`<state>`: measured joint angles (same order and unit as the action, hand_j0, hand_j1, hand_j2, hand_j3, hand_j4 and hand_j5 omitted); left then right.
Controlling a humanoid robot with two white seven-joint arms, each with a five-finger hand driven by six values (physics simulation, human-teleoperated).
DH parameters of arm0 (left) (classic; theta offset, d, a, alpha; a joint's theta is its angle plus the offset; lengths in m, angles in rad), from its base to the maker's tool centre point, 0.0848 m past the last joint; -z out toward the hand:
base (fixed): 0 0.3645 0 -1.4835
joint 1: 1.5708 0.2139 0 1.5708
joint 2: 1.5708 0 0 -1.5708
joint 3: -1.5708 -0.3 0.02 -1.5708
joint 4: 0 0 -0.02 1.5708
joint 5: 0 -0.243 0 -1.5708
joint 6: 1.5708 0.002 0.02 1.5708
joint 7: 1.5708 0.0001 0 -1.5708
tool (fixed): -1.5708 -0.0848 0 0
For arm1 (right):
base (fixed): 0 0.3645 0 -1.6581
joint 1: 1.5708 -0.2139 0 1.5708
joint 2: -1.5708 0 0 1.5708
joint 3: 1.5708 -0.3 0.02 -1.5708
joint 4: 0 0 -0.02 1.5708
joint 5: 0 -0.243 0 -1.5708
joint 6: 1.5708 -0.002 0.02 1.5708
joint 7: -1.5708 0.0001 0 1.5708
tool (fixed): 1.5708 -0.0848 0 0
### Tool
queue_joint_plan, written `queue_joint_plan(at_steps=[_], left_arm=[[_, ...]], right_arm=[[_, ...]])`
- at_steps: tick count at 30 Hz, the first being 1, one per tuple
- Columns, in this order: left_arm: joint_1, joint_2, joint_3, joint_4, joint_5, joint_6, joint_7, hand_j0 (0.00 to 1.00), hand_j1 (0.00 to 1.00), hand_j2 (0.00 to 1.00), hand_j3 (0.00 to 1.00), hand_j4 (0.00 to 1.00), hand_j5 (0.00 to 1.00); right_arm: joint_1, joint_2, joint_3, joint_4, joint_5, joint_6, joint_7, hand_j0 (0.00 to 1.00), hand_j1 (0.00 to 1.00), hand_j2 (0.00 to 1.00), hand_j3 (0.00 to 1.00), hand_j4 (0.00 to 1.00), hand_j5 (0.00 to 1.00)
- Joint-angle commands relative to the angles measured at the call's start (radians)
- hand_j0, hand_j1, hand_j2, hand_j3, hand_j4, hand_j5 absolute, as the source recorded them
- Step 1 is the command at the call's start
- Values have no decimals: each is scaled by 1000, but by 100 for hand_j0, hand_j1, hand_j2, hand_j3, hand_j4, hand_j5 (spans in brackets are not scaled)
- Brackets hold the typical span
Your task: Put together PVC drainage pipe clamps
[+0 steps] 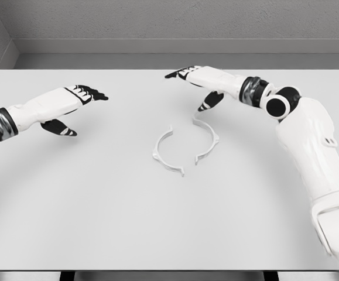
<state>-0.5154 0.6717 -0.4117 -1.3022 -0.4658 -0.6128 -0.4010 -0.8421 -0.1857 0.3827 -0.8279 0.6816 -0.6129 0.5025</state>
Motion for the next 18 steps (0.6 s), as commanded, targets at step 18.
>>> queue_joint_plan(at_steps=[18], left_arm=[[-2,16,1,0,6,2,1,100,100,100,100,100,100]], right_arm=[[-3,-35,25,99,-2,2,-32,100,100,100,100,100,100]])
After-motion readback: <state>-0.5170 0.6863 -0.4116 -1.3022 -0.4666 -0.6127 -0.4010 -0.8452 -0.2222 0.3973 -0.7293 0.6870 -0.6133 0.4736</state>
